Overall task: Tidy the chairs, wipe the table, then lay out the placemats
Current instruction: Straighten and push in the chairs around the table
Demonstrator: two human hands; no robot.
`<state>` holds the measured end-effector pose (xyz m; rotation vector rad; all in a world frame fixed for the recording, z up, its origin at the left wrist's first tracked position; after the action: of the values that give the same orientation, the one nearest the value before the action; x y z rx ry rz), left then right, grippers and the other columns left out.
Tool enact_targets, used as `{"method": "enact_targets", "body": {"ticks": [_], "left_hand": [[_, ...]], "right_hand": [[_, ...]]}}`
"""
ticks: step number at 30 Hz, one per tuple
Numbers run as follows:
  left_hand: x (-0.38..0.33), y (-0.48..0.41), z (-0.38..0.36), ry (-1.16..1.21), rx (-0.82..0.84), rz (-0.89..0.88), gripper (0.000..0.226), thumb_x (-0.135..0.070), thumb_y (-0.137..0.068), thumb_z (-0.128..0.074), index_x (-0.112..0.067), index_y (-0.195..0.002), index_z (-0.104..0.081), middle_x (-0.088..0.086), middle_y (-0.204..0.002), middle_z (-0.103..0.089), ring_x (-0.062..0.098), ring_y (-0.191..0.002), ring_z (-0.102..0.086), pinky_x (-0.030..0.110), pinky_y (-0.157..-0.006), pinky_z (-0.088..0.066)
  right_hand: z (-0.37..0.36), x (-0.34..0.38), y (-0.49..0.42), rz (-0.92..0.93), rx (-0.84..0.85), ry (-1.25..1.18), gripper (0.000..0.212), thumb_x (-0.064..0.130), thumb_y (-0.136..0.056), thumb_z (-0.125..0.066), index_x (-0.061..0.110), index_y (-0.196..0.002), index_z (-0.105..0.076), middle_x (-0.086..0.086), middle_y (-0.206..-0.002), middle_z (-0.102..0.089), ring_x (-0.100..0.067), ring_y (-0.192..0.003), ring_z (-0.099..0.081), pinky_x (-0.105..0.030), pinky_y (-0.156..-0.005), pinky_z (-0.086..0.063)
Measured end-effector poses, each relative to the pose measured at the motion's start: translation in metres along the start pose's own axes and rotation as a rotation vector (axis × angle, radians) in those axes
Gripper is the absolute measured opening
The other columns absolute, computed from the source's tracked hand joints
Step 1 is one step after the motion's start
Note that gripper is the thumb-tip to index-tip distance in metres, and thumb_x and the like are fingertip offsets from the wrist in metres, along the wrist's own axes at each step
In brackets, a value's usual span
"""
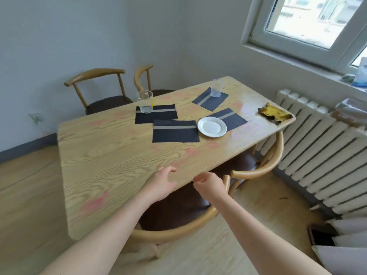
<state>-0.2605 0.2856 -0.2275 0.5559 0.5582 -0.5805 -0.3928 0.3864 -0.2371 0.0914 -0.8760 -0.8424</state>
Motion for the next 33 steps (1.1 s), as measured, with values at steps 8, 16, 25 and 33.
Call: {"method": "enact_targets", "body": {"ticks": [8,16,25,33], "left_hand": [[0.086,0.029,0.104,-0.012,-0.079,-0.024,0.050,-0.027,-0.092,-0.058,-0.027,-0.139,-0.040,-0.003,-0.146,-0.038,0.015,-0.128,-0.044,0.028,-0.099,-0.039],[0.201,0.041,0.209,0.026,-0.109,-0.012,0.049,-0.027,-0.091,-0.059,-0.028,-0.137,-0.041,-0.004,-0.146,-0.036,0.015,-0.126,-0.045,0.030,-0.102,-0.040],[0.282,0.050,0.284,0.051,-0.166,-0.052,0.056,-0.021,-0.093,-0.055,-0.027,-0.144,-0.033,-0.005,-0.151,-0.030,0.015,-0.131,-0.040,0.025,-0.095,-0.040],[0.317,0.021,0.335,-0.083,-0.206,-0.142,0.057,-0.021,-0.095,-0.052,-0.026,-0.146,-0.028,-0.007,-0.151,-0.028,0.011,-0.131,-0.039,0.017,-0.087,-0.037]], "right_hand": [[-0.071,0.115,0.014,0.116,0.035,0.017,0.021,0.017,-0.089,-0.056,0.021,-0.105,-0.070,0.000,-0.102,-0.068,-0.017,-0.093,-0.063,-0.024,-0.069,-0.048],[-0.169,0.234,0.024,0.173,0.049,0.032,0.022,0.015,-0.087,-0.056,0.020,-0.103,-0.071,0.002,-0.096,-0.069,-0.014,-0.085,-0.065,-0.024,-0.069,-0.051],[-0.245,0.313,0.024,0.189,-0.007,0.048,0.026,0.013,-0.085,-0.054,0.021,-0.106,-0.069,0.006,-0.095,-0.064,-0.012,-0.083,-0.060,-0.023,-0.065,-0.049],[-0.280,0.362,-0.017,0.174,-0.049,0.044,0.029,0.011,-0.082,-0.050,0.022,-0.103,-0.067,0.003,-0.087,-0.070,-0.019,-0.080,-0.066,-0.030,-0.072,-0.055]]}}
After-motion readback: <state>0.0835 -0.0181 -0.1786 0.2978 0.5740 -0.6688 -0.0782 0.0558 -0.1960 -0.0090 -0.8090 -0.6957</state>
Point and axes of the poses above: each hand's wrist, its own y-axis away from the middle knuckle, its own z-axis out of the back of the hand, x = y × z, the point moved 4 cm from there along -y, towards the middle knuckle
